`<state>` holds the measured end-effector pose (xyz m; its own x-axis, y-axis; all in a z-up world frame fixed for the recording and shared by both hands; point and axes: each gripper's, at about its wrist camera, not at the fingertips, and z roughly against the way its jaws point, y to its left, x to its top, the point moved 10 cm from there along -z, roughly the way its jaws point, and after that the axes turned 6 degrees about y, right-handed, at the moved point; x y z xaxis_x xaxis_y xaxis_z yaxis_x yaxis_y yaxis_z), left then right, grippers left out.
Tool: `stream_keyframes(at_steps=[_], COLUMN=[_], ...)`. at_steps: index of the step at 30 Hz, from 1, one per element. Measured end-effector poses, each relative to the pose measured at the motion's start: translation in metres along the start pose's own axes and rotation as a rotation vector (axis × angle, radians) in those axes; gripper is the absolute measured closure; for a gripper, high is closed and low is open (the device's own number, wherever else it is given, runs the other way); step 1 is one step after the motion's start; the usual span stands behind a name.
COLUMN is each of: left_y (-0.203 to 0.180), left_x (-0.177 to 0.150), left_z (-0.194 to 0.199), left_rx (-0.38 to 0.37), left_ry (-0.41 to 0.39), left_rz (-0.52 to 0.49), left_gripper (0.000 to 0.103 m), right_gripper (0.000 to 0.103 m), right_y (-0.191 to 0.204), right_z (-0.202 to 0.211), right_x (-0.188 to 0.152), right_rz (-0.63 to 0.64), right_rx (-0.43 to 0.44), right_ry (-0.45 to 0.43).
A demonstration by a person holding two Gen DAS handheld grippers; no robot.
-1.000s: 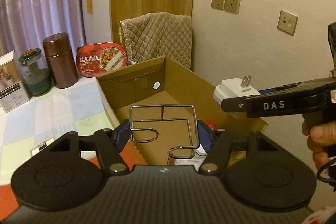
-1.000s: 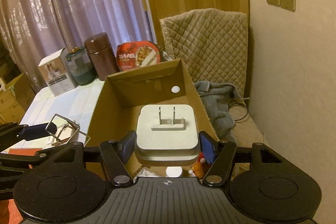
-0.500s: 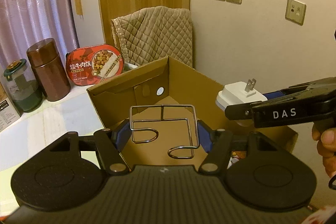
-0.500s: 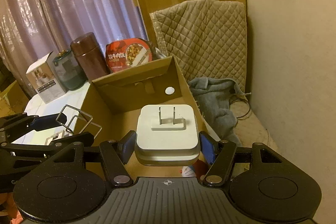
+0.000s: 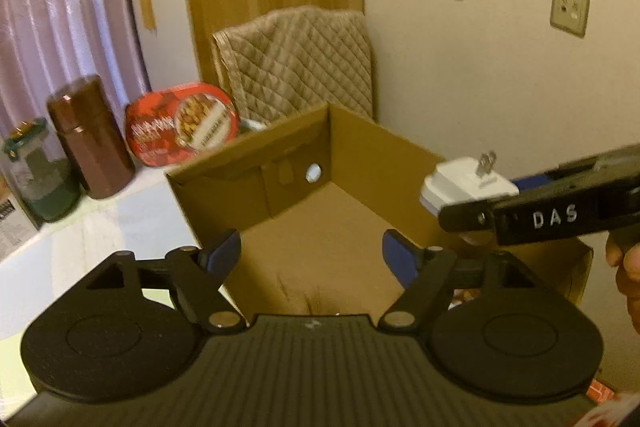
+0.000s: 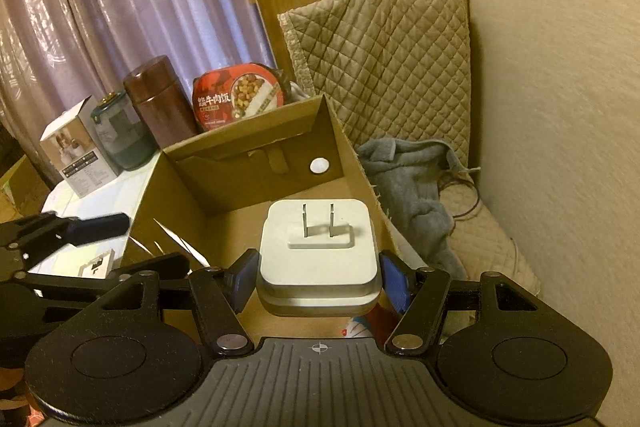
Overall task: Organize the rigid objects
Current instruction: 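Open the left gripper to drop the rack while the right gripper lowers the plug into the box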
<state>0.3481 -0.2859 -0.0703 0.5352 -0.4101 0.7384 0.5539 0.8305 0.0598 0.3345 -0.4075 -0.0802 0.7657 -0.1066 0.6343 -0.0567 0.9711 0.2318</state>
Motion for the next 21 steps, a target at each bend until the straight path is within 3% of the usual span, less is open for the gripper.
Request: stream_keyframes(at_steps=[8, 21], left_y=[0.03, 0.055], left_x=[0.0, -0.009], left_z=[0.027, 0.045], left_rx=[0.056, 0.086], left_ry=[-0.036, -0.04], left_rz=[0.063, 0.109], left_gripper=[0.029, 0.029], right_gripper=[0.042, 0.042], right_y=[0.006, 0.026], right_z=[-0.003, -0.019], right_x=[-0.002, -0.004], right_rz=[0.011, 0.039], right_rx=[0.008, 0.024], right_ry=[0.007, 0.038])
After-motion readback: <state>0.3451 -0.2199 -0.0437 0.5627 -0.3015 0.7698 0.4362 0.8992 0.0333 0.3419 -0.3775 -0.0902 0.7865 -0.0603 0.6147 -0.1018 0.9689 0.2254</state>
